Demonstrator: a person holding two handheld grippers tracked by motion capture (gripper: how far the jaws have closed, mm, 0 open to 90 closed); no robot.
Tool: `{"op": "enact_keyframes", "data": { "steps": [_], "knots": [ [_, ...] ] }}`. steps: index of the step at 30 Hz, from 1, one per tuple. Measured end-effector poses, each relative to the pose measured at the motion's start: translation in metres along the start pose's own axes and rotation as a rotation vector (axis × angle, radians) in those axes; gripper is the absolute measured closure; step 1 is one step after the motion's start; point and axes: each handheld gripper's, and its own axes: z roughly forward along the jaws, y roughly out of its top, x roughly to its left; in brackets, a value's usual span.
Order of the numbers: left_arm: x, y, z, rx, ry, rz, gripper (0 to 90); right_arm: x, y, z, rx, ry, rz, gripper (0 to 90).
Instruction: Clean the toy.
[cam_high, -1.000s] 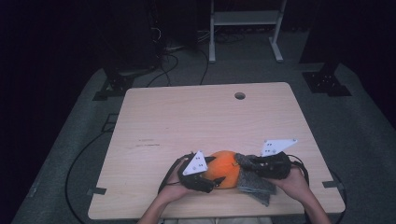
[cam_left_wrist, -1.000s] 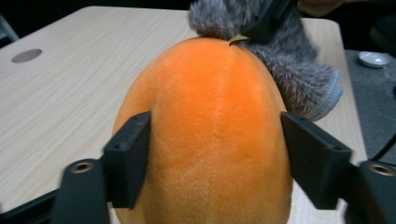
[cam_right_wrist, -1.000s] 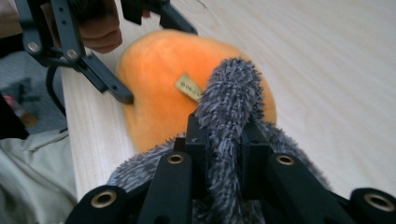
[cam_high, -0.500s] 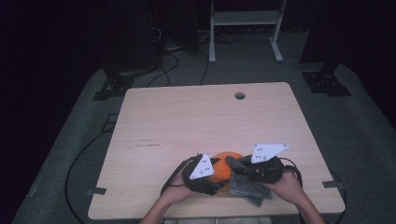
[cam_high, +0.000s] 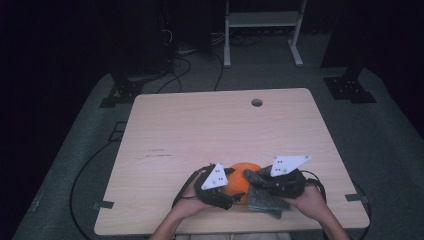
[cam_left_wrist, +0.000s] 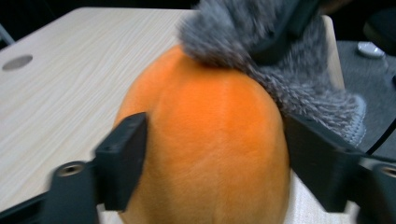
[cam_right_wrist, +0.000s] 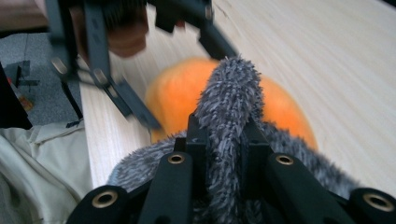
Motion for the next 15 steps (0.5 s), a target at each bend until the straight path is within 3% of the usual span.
{"op": "enact_keyframes", "data": {
  "steps": [2,4,8,11,12,15],
  "knots": [
    [0.006,-0.001,-0.003,0.012,0.017,-0.057,14.9,-0.003,-0.004,-0.002,0.009,-0.01,0.01,77.5],
    [0.011,-0.005,-0.002,0.014,-0.019,-0.116,19.3,-0.006,-0.005,-0.007,0.015,-0.03,0.018,77.5],
    [0.003,-0.003,0.001,0.012,0.021,-0.025,36.5,0.0,0.005,-0.012,-0.042,-0.012,0.004,77.5],
    [-0.003,0.001,0.0,0.028,0.041,0.034,39.5,0.008,0.013,-0.008,-0.036,-0.015,-0.032,77.3],
    [-0.002,0.001,-0.002,0.017,0.039,0.023,40.4,0.008,0.012,-0.006,-0.023,-0.026,-0.044,77.3],
    [0.004,-0.001,-0.004,-0.014,0.024,-0.018,41.8,0.0,0.004,-0.008,0.002,-0.05,-0.021,77.6]
  ]
}}
